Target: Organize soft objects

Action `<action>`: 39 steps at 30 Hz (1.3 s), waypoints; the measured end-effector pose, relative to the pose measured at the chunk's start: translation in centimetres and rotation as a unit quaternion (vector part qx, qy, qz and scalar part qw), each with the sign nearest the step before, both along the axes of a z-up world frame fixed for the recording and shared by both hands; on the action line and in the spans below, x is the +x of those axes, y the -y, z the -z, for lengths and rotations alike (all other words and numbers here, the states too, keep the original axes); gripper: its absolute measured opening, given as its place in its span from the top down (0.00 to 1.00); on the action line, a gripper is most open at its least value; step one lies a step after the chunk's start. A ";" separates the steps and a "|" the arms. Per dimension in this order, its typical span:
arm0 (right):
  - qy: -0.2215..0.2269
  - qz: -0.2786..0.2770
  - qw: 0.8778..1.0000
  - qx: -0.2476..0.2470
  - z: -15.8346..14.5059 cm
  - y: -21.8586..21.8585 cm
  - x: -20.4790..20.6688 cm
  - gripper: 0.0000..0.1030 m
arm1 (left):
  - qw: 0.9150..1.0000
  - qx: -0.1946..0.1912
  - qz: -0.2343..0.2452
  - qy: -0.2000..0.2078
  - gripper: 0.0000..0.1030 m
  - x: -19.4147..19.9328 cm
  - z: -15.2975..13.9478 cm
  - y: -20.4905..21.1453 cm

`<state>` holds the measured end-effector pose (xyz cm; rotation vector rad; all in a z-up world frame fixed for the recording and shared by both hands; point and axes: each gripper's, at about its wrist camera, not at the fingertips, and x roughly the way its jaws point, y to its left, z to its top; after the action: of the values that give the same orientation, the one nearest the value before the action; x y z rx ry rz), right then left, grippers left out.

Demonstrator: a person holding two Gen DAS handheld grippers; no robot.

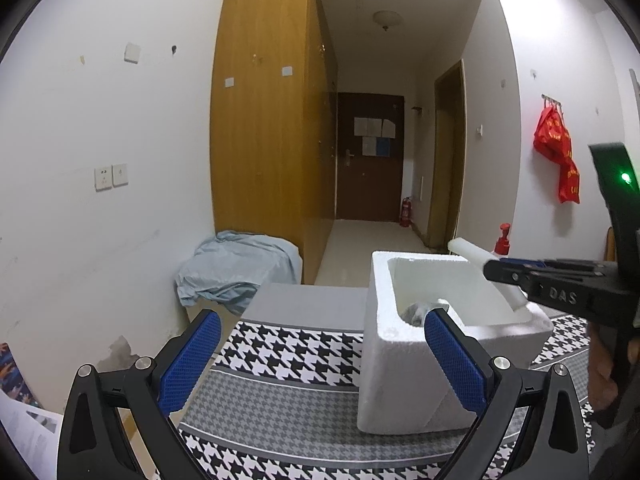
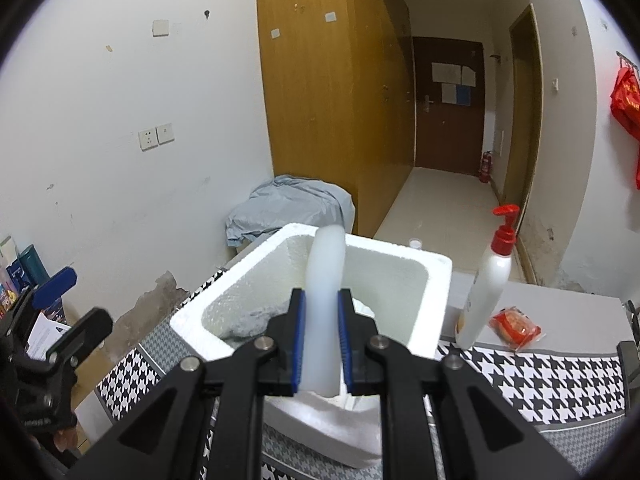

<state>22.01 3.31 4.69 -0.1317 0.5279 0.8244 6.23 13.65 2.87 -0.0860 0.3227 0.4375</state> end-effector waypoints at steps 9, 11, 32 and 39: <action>-0.006 -0.008 1.000 -0.001 0.6 -0.7 0.8 0.23 | 1.000 -0.005 0.001 0.004 0.01 -0.7 -0.1 0.1; -0.004 -0.007 1.000 0.000 0.4 -0.4 0.5 0.23 | 1.000 -0.004 0.000 0.006 0.01 -0.7 -0.3 0.3; 0.056 0.049 0.996 0.047 -2.6 10.0 -5.0 0.00 | 0.999 0.001 0.043 0.030 0.01 -1.7 -2.7 6.5; 0.097 0.050 0.993 0.037 -2.6 12.6 -8.0 0.00 | 0.997 0.022 0.061 0.039 0.01 -2.6 -3.1 9.7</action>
<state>13.97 -9.24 7.28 -0.1142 0.3176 0.7232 3.68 3.97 5.99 -0.0402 0.2392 0.3183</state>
